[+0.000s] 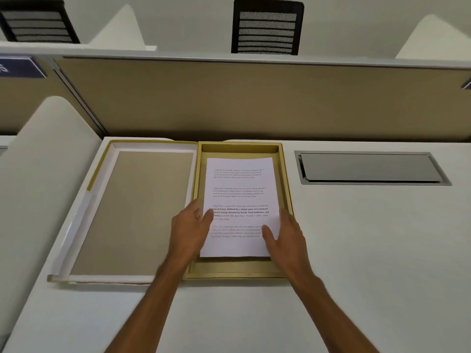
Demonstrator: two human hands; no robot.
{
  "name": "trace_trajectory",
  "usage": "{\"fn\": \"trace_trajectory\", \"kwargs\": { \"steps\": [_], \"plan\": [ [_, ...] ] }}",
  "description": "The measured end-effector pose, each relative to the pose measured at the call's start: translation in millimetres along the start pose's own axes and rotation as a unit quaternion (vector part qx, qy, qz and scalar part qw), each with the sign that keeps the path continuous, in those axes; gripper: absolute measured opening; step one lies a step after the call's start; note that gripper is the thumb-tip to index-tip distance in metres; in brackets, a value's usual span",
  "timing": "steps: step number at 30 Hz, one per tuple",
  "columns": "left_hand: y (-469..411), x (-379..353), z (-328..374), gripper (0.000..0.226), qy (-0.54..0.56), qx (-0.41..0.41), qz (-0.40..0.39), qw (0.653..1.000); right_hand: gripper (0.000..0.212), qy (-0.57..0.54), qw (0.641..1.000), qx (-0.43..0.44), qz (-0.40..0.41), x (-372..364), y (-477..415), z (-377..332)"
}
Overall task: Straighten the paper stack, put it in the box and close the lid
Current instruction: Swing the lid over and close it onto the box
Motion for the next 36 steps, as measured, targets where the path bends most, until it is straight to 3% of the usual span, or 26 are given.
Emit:
{"fn": "trace_trajectory", "kwargs": {
  "steps": [3,6,8,11,13,16,21,28,33,36],
  "plan": [
    [34,24,-30,0.028,0.094,0.070,0.096,0.989,0.067,0.043,0.996,0.078,-0.003,0,42,0],
    [73,40,-77,0.020,0.194,0.207,0.208,0.936,0.067,0.105,0.984,0.142,-0.032,-11,89,3],
    [90,49,-102,0.038,0.224,0.302,0.271,0.886,0.066,0.135,0.974,0.171,-0.063,-23,115,4],
    [94,59,-126,0.083,0.298,0.422,0.292,0.805,0.070,0.234,0.951,0.180,-0.094,-35,139,0],
    [89,66,-131,0.081,0.356,0.440,0.290,0.771,0.075,0.259,0.945,0.176,-0.091,-43,147,0],
    [77,79,-133,0.046,0.389,0.421,0.266,0.775,0.073,0.273,0.941,0.171,-0.101,-55,152,-2],
    [69,87,-134,0.028,0.413,0.380,0.275,0.781,0.073,0.300,0.933,0.156,-0.121,-70,151,-16],
    [86,76,-134,0.039,0.449,0.216,0.292,0.817,0.072,0.316,0.929,0.160,-0.109,-85,149,-9],
    [99,79,-128,0.074,0.433,0.126,0.283,0.846,0.070,0.323,0.925,0.178,-0.089,-88,149,-7],
    [108,81,-116,0.067,0.365,0.082,0.286,0.882,0.070,0.322,0.926,0.181,-0.080,-88,149,-9]
  ]
}}
Point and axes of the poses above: each hand's wrist, its own y-axis away from the middle knuckle, its own x-axis out of the back of the hand, z = x × y, the point moved 2 cm from there along -y, towards the middle knuckle, and after that the axes turned 1 degree about -y, right-handed, at the moved point
